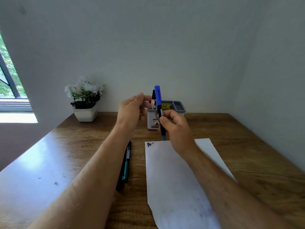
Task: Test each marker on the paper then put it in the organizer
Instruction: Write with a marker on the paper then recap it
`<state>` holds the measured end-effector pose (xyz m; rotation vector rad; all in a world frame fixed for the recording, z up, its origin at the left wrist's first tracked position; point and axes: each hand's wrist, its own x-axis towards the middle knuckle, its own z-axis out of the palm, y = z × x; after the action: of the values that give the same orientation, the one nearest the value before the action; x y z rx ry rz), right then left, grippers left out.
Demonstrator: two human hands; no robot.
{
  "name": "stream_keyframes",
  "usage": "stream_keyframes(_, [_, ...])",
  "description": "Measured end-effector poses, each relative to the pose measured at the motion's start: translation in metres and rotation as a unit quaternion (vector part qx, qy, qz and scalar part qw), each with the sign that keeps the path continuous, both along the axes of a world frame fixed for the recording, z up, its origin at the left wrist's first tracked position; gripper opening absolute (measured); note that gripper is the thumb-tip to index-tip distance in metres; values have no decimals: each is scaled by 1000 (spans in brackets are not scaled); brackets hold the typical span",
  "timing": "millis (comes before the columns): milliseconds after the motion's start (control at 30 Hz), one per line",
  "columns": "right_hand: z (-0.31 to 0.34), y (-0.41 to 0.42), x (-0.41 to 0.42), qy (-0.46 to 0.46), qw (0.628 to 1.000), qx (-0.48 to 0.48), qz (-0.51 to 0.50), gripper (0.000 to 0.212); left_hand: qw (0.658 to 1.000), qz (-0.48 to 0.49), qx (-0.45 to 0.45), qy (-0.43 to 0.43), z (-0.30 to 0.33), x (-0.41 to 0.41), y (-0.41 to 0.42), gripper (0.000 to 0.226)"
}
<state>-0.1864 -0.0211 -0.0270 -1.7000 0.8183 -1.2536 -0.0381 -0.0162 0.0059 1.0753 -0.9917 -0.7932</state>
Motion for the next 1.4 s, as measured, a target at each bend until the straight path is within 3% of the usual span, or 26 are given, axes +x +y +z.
stream_keyframes(67, [0,-3,-2,9,999,2,-36,16,995,-62,-35,68,2,-3,1,33])
stream_keyframes(167, [-1,-5,-5,29,998,0,-60,20,988,-101,-65,97,1,-8,0,27])
stream_keyframes(433, [-2,-6,-10,92,988,-56,-110,17,994,-67,-74,38,-5,-12,-1,16])
stream_keyframes(600, [0,-10,-9,81,993,-36,-77,34,991,-117,-47,41,-7,-11,0,19])
stream_keyframes(800, [1,-10,-12,99,988,-61,-105,27,988,-143,-45,46,-7,-11,1,19])
stream_keyframes(1233, [9,-10,-12,129,965,-147,-174,28,992,-105,-37,54,-4,-15,3,19])
stream_keyframes(1400, [12,-10,-14,156,956,-155,-194,38,993,-92,-45,65,-1,-12,2,16])
